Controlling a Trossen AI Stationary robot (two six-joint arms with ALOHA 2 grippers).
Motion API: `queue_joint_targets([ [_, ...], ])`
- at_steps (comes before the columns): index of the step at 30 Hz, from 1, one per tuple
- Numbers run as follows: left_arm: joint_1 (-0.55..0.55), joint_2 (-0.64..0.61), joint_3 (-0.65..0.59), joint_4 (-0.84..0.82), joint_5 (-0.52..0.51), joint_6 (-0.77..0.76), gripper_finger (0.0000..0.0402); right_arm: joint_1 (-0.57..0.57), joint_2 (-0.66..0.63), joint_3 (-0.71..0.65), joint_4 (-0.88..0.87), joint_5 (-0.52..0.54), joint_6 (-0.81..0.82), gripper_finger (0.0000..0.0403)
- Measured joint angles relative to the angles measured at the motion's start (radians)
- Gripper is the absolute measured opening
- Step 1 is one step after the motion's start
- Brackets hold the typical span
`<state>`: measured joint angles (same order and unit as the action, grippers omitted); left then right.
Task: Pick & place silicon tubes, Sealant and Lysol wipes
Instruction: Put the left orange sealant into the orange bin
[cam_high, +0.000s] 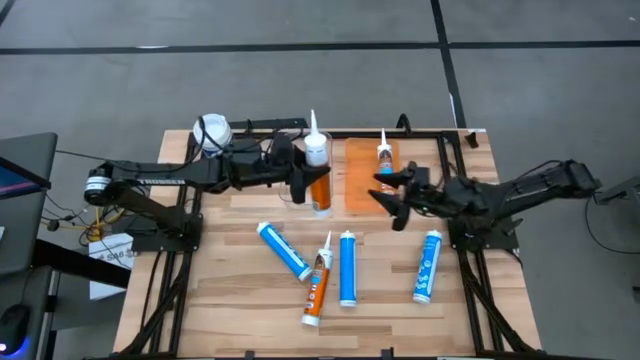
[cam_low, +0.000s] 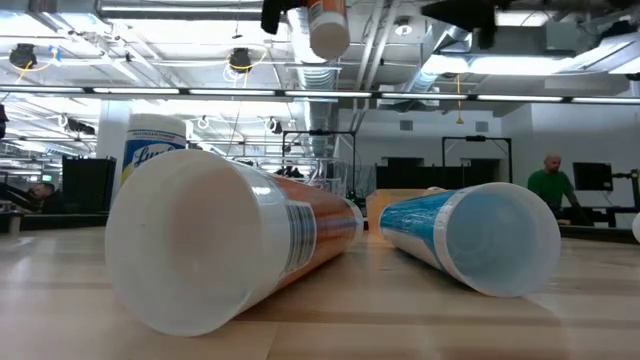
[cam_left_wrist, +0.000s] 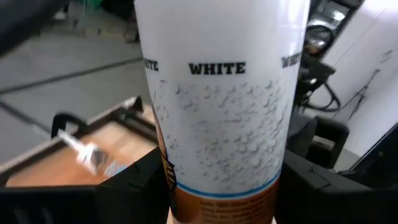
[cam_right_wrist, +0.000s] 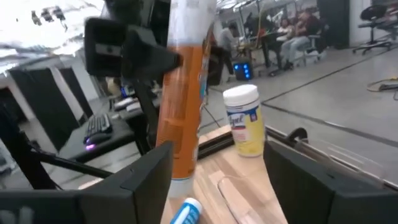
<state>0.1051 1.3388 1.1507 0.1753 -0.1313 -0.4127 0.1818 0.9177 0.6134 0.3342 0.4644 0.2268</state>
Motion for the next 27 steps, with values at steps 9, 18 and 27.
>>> queue_joint_targets([
  [9, 0.0, 0.0, 0.0, 0.055, 0.014, 0.108, 0.0193, -0.113, 0.227, 0.214, -0.05, -0.163, -0.07, 0.0274],
  [18, 0.0, 0.0, 0.0, 0.062, 0.011, 0.213, 0.0193, -0.174, 0.333, 0.342, -0.099, -0.339, -0.051, 0.0297],
  [27, 0.0, -0.002, 0.001, 0.101, 0.013, 0.226, 0.0193, -0.215, 0.405, 0.399, -0.093, -0.433, -0.018, 0.0302],
])
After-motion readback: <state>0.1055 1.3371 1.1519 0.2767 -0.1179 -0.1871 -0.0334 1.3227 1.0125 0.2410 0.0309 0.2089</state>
